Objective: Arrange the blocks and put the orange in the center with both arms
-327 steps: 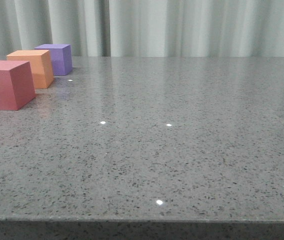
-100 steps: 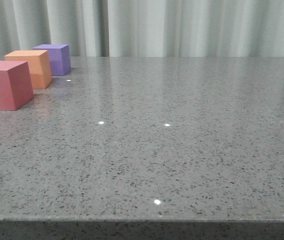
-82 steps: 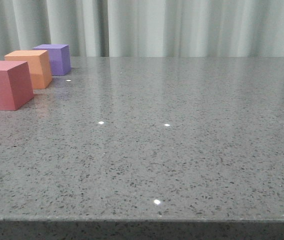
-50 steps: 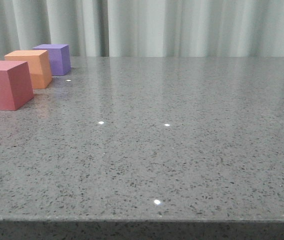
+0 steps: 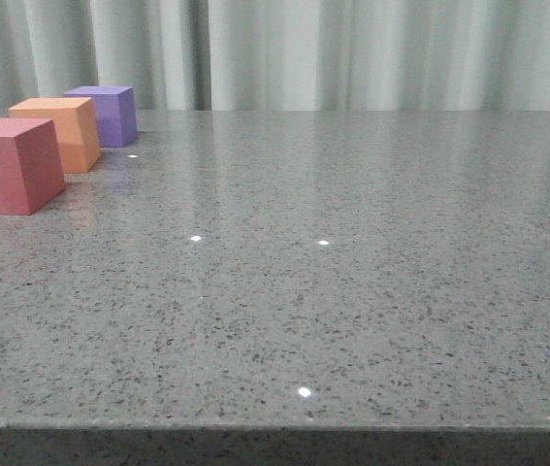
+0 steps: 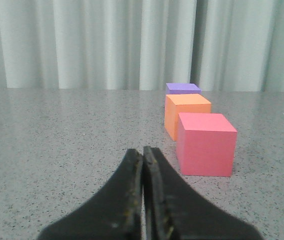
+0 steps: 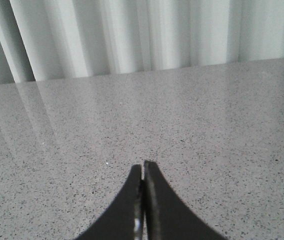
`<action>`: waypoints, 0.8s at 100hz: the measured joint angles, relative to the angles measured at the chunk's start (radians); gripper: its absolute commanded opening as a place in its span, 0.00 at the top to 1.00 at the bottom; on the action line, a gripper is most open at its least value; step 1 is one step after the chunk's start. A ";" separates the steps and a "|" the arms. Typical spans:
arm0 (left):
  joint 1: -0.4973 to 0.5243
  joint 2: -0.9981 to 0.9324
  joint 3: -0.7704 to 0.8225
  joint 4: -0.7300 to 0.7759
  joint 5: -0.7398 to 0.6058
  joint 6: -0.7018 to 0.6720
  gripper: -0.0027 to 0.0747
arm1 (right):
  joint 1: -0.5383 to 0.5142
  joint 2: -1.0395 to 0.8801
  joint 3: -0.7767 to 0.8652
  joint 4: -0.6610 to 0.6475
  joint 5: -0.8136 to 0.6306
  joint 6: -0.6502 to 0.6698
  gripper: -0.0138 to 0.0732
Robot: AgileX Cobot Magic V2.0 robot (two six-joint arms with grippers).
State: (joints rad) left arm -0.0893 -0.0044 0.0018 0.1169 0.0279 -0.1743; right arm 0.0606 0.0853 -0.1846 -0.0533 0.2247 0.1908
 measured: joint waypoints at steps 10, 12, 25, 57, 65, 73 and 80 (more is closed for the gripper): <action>0.000 0.000 0.000 0.000 0.000 0.000 0.99 | -0.003 -0.064 0.037 0.002 -0.007 0.000 0.92; 0.000 0.000 0.000 0.000 0.000 0.000 0.99 | -0.003 -0.075 0.045 0.004 -0.009 0.000 0.92; 0.000 0.000 0.000 0.000 0.000 0.000 0.99 | -0.003 -0.096 0.097 0.006 -0.041 0.000 0.92; 0.000 0.000 0.000 0.000 0.000 0.000 0.99 | -0.003 -0.096 0.206 0.015 -0.208 -0.002 0.92; 0.000 0.000 0.000 0.000 0.000 0.000 0.99 | -0.003 -0.096 0.211 0.017 -0.225 -0.002 0.92; 0.000 0.000 0.000 0.000 0.000 0.000 0.99 | -0.003 -0.096 0.211 0.016 -0.230 -0.002 0.92; 0.000 0.000 0.000 0.000 0.000 0.000 0.99 | -0.003 -0.096 0.211 0.016 -0.232 -0.002 0.92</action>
State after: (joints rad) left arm -0.0893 -0.0044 0.0018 0.1169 0.0279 -0.1743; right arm 0.0580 -0.0110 0.0260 -0.0369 -0.0075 0.1887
